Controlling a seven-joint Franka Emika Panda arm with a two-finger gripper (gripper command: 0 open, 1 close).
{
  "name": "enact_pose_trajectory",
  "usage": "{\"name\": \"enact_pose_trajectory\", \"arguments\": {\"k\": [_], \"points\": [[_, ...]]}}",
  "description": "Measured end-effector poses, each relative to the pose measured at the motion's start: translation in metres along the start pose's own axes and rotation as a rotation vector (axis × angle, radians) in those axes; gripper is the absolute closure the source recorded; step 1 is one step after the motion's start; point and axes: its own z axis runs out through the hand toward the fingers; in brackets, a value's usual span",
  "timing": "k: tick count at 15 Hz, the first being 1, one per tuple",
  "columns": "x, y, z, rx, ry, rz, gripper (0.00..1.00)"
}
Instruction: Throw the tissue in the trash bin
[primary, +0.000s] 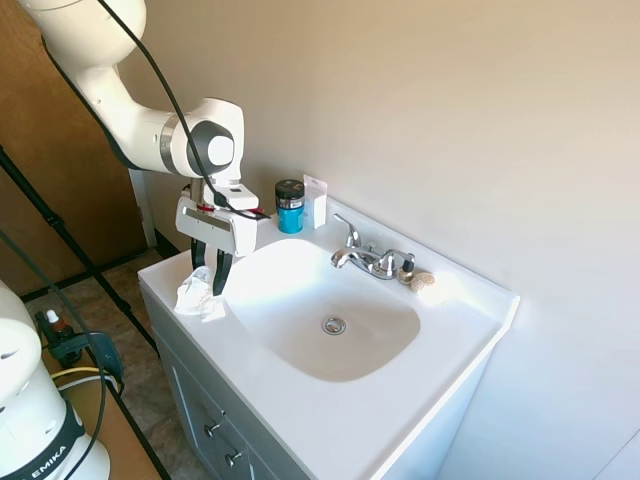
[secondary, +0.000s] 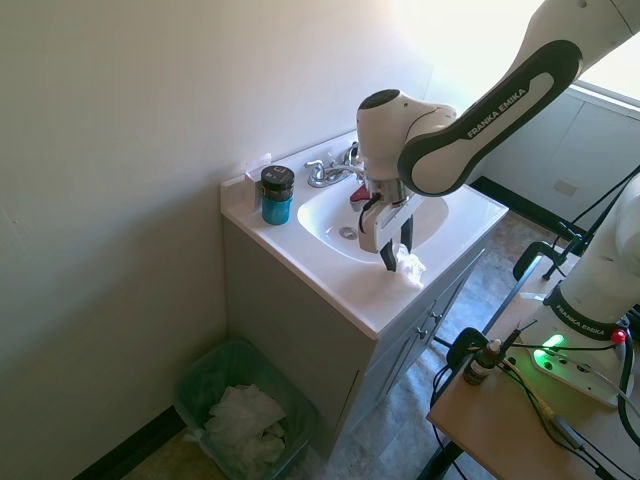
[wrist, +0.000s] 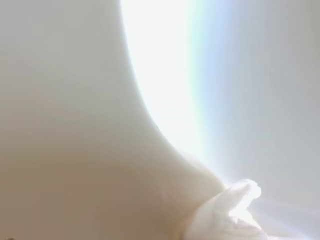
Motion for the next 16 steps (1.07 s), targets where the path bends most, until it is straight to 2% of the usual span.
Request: {"name": "enact_pose_trajectory", "arguments": {"k": [11, 13, 16], "points": [[0.009, 0.000, 0.002, 0.013, -0.011, -0.001, 1.00], [-0.001, -0.012, -0.013, 0.038, 0.014, -0.017, 1.00], [-0.029, -0.049, -0.053, 0.107, 0.081, -0.042, 1.00]]}}
